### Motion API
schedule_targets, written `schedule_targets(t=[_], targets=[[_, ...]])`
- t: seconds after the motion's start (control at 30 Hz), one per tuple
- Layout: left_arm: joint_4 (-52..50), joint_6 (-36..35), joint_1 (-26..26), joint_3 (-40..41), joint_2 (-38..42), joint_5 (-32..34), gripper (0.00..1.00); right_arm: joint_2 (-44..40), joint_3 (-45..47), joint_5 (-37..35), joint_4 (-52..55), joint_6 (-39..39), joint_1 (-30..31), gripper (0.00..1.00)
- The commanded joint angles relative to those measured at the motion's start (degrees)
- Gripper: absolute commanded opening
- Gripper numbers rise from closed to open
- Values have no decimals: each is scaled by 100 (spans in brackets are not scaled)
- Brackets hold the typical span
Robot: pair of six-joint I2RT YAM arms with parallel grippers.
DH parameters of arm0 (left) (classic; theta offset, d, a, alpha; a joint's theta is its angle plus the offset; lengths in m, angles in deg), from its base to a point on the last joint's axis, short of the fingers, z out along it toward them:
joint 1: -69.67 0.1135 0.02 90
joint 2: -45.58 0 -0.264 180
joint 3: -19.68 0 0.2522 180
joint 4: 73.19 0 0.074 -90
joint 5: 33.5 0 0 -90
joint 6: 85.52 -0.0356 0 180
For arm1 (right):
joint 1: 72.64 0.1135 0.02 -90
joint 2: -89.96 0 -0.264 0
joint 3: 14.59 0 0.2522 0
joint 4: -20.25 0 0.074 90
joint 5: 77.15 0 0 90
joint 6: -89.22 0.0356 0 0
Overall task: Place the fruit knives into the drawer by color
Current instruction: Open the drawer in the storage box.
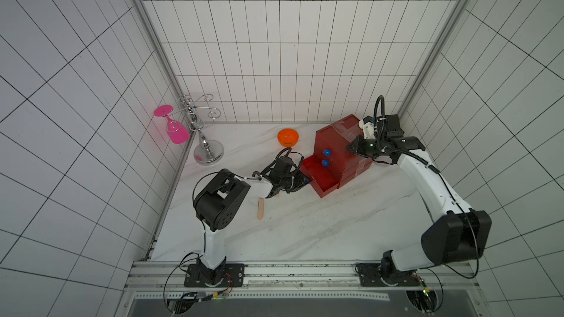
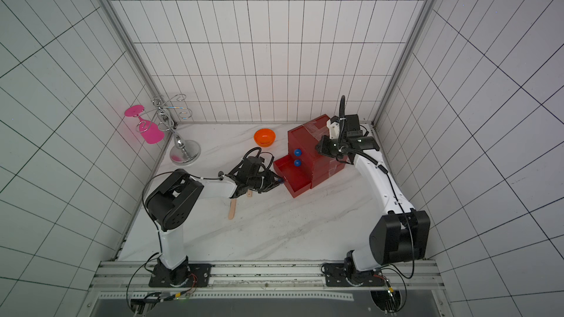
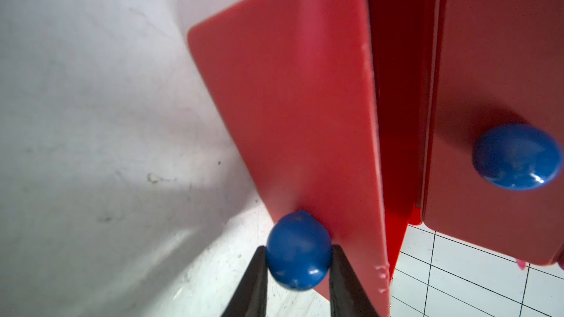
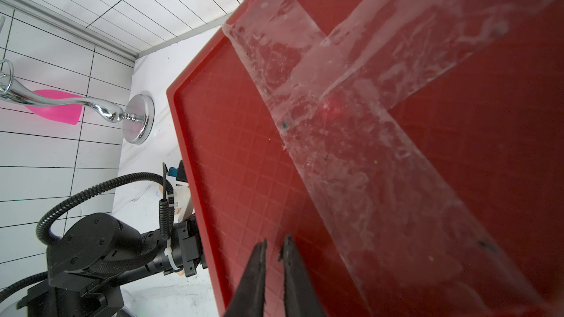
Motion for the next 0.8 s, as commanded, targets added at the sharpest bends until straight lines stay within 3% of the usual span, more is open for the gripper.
schedule_targets(t=[0.0,0.23,0.77], targets=[[-427,-34,112,200,26,266,29,852,663,-533,1850,31,70,16],[-568,-128,111,150,155,234,40,836,636,-540,1857,53,86,15],[-1258,-469,96,209,970,221,46,765,611,-540,1868,62,82,15]])
